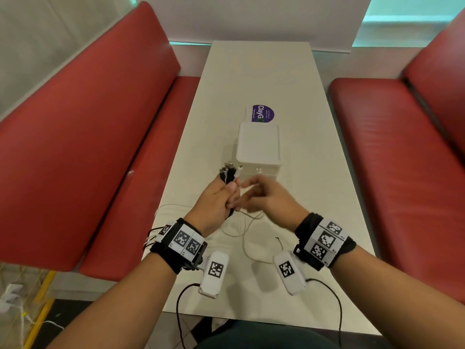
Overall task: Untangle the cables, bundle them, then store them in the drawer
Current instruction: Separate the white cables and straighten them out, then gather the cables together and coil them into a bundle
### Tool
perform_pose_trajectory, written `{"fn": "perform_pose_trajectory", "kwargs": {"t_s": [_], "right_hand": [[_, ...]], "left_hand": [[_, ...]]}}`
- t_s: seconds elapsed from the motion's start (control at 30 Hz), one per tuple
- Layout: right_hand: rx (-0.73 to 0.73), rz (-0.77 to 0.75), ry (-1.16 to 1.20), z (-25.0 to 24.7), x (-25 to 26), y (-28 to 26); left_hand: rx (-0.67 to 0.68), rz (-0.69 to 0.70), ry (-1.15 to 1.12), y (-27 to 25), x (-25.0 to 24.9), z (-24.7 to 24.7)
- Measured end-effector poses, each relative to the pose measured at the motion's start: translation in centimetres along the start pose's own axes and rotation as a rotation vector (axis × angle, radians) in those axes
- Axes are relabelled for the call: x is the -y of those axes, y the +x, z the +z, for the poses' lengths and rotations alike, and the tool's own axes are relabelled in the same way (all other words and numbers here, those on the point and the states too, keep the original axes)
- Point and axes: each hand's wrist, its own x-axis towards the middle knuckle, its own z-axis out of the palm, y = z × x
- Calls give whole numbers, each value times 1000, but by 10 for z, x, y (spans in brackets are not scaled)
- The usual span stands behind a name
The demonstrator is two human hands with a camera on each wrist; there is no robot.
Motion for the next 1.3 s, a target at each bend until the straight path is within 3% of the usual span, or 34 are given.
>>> {"fn": "perform_pose_trajectory", "kwargs": {"t_s": [0.07,0.23,0.3,0.4,0.5,0.57,0.67,0.73,0.93,1.03,1.17,1.23,1.3], "right_hand": [[130,23,-122,14,-12,-3],[47,-81,-497,6,-10,-7],[38,-112,-656,-11,-7,-9],[-31,-95,-630,-41,-4,-9],[-144,-119,-644,-53,0,-11],[-220,-94,-682,-60,1,-14],[-304,-34,-670,-85,-9,-19],[-345,36,-706,-102,-20,-25],[-490,221,-884,-140,-58,-42],[-513,292,-874,-154,-76,-47],[-368,382,-1059,-145,-78,-34],[-329,227,-985,-128,-64,-26],[-271,-70,-770,-107,-40,-18]], "left_hand": [[-38,33,-36,0,-2,2],[-138,31,50,-4,-17,-9],[-129,36,312,-5,-26,-22],[-47,114,959,-12,-36,-33],[106,7,1189,-17,-30,-28],[3,-3,1184,-16,-29,-34],[-296,25,1170,-12,-39,-67],[-429,-40,1207,-13,-48,-87],[-746,-181,1550,-25,-70,-133],[-813,-166,1665,-32,-78,-145],[-616,18,1687,-25,-78,-129],[-437,70,1476,-19,-73,-106],[-266,105,1165,-14,-61,-74]]}}
